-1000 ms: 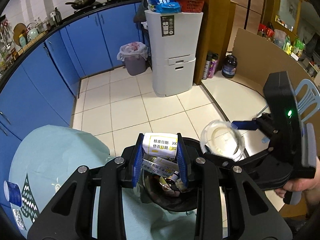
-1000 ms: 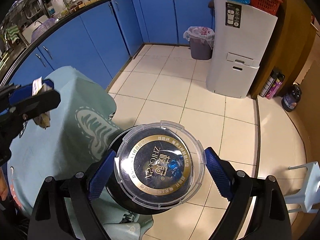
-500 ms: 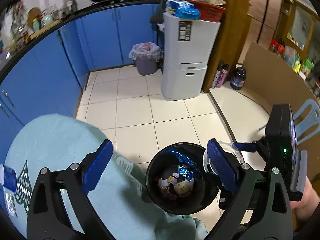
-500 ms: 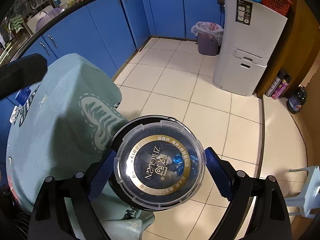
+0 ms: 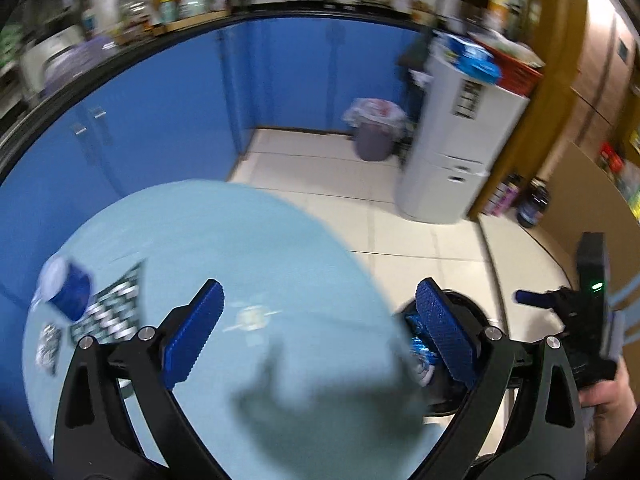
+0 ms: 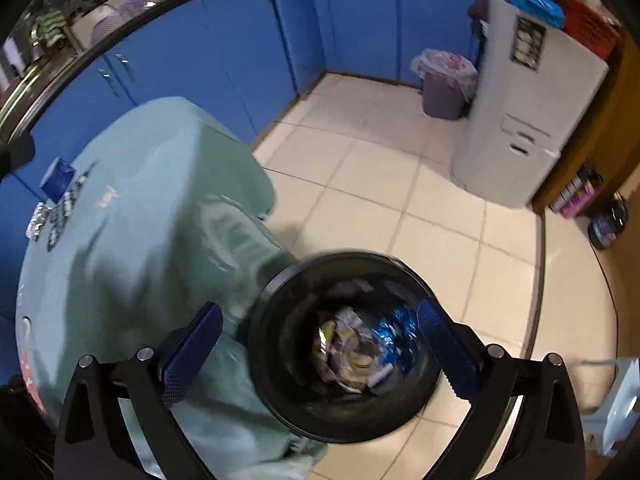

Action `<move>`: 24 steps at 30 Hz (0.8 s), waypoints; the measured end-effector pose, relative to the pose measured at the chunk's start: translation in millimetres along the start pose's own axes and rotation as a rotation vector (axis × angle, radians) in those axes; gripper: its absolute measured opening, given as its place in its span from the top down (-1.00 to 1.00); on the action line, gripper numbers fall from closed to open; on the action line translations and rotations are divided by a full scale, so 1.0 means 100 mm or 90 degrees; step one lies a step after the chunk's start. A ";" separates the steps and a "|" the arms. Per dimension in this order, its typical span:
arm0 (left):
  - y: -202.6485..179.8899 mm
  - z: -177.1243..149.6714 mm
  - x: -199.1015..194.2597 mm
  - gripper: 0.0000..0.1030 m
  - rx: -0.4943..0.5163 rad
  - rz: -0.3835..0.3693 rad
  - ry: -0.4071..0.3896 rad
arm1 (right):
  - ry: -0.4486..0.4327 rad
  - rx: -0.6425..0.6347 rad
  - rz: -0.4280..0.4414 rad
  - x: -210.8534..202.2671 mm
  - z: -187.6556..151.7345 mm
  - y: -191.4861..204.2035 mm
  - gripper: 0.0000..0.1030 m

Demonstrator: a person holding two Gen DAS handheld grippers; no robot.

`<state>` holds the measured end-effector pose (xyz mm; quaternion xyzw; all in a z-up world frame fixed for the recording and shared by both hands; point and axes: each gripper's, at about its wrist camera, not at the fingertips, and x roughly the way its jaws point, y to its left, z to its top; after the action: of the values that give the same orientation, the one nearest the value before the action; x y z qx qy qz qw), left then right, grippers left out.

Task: Collect trash
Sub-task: 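Move both open tools back over the table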

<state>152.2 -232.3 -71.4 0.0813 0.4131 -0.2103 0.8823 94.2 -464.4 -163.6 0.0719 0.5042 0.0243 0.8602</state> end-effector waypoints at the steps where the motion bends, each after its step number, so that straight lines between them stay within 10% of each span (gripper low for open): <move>1: 0.15 -0.04 -0.03 -0.85 -0.014 0.014 0.000 | -0.003 -0.011 0.004 0.00 0.04 0.08 -0.85; 13: 2.08 -0.74 -0.41 -0.85 -0.139 0.228 0.021 | -0.019 -0.231 0.131 0.35 0.64 2.09 -0.85; 24: 3.01 -1.04 0.02 -0.44 -0.160 0.172 0.088 | 0.001 -0.349 0.144 0.96 1.00 3.49 -0.85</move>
<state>212.7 70.7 -149.2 0.0397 0.4808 -0.0305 0.8754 238.7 -118.4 -146.9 -0.1070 0.4684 0.2554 0.8390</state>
